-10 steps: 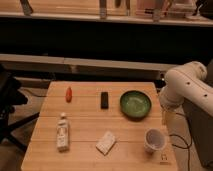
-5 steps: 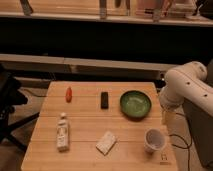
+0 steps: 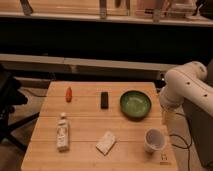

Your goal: Place the pepper in the ceramic cup

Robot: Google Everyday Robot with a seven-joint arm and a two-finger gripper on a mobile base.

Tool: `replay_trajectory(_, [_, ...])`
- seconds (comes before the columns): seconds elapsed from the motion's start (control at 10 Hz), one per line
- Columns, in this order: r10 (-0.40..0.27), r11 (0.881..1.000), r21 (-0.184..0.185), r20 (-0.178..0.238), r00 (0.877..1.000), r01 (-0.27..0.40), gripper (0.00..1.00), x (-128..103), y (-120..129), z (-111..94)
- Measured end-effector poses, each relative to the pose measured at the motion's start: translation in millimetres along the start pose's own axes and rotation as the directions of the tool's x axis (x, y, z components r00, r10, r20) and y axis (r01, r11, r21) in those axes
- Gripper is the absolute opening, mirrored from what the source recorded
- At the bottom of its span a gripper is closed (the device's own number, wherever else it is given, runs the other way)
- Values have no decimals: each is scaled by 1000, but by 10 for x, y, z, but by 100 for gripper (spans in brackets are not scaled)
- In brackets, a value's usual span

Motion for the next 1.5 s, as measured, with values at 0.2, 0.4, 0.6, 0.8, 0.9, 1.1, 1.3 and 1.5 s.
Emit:
replay_trajectory(0.2, [0, 1000, 0, 0, 1000, 0, 80, 0, 0, 0])
replay_trajectory(0.4, [0, 1000, 0, 0, 1000, 0, 80, 0, 0, 0])
replay_trajectory(0.6, [-1, 1000, 0, -1, 1000, 1, 80, -2, 0, 1])
replay_trajectory(0.8, [-52, 999, 6, -11, 999, 52, 80, -152, -64, -15])
replay_trajectory(0.9, [-90, 996, 13, -17, 996, 90, 80, -303, -123, -24])
replay_trajectory(1.1, [-147, 989, 24, -29, 989, 148, 80, -535, -209, -43])
replay_trajectory(1.3, [-175, 984, 29, -37, 984, 176, 80, -553, -250, -50])
replay_trajectory(1.5, [-219, 975, 32, -45, 975, 220, 80, -634, -323, -77])
